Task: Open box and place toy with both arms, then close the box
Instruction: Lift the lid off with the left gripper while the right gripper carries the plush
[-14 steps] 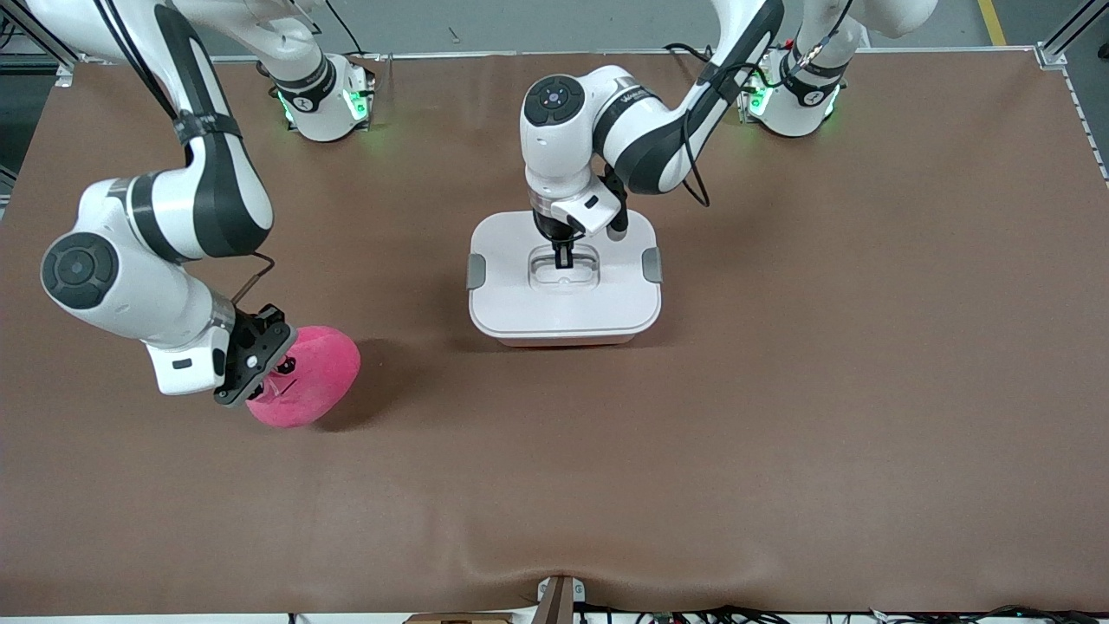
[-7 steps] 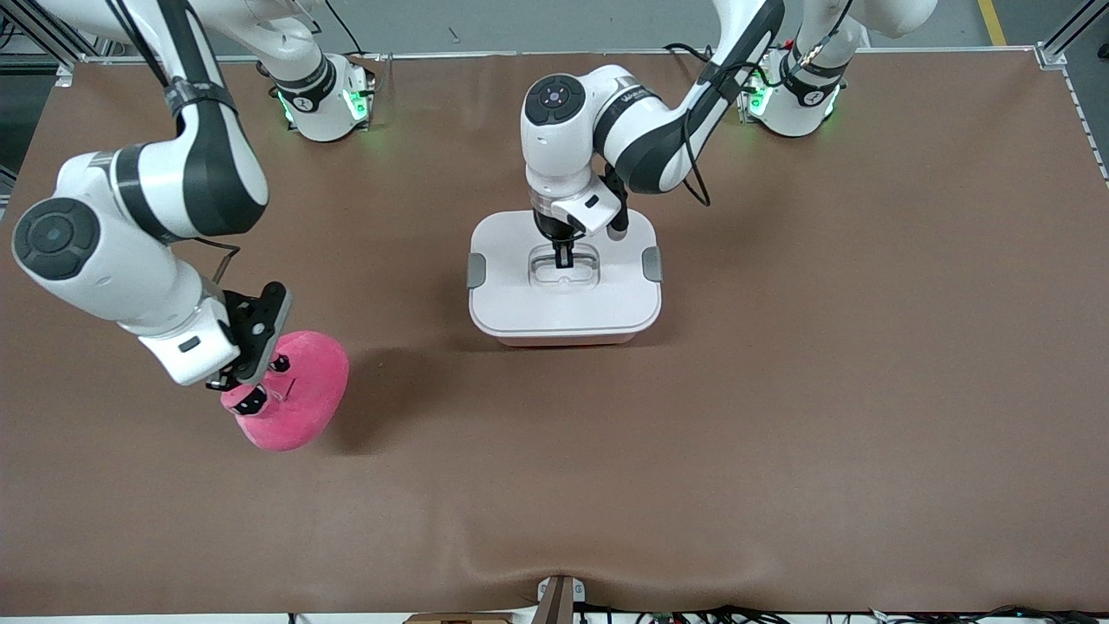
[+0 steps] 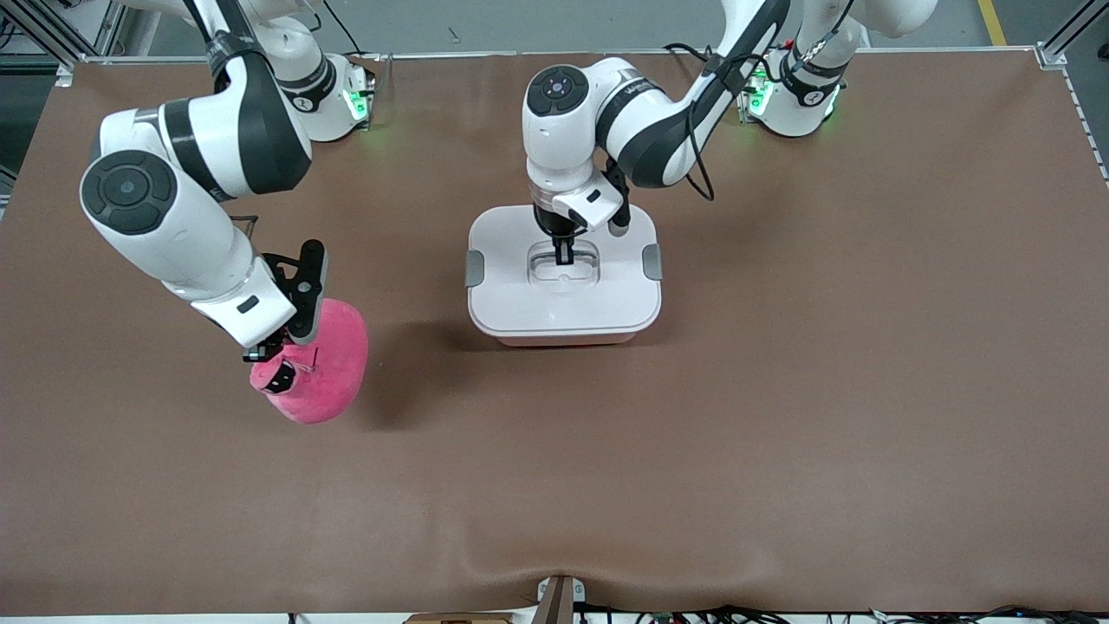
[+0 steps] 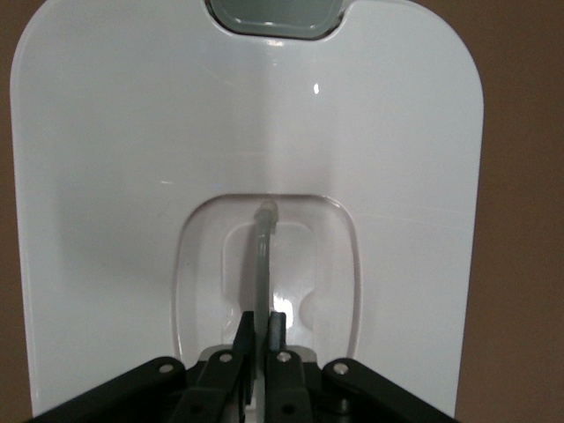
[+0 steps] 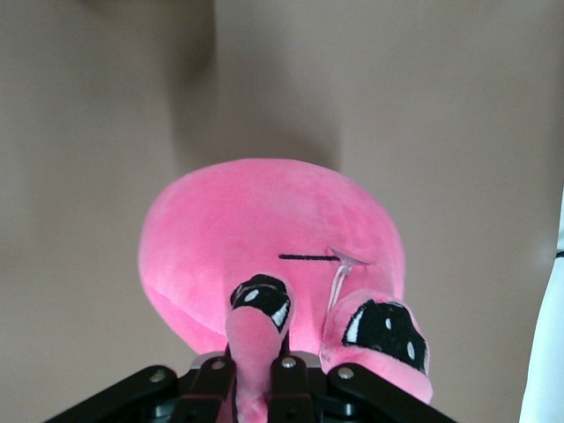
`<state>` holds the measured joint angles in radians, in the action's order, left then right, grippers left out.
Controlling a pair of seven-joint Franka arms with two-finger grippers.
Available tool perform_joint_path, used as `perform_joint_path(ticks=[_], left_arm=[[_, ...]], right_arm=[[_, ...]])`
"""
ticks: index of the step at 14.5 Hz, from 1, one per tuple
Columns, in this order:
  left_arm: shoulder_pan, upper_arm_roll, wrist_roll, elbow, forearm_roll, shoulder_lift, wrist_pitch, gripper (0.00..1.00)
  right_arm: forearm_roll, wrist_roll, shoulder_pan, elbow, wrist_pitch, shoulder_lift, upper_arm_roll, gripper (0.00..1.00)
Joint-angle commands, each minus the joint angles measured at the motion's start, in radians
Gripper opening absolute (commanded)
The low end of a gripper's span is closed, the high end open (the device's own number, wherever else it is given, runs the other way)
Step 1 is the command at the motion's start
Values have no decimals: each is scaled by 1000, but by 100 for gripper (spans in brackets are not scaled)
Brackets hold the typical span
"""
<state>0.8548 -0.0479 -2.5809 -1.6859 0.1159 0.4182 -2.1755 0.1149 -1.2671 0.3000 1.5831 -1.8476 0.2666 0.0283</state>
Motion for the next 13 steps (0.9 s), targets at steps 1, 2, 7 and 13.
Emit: perform_joint_path(ticks=[1,2,7,13], left_arm=[[6,-1,-12,-34,19,-49,2,0],[4,-1,-9,-35,19,-62,3,0],[-10,2,1,-28,22,-99,52,0],[-83,11,54,-41,24,-150,60,0]], right_arm=[[22,-17,-2,6,7,-14,-1,0],[20,-17,-2,6,5,-14,-2,0],[22,-18,-2,8,4,-9,-1,0],[31,-17,1,9,7,-9,-1,0]])
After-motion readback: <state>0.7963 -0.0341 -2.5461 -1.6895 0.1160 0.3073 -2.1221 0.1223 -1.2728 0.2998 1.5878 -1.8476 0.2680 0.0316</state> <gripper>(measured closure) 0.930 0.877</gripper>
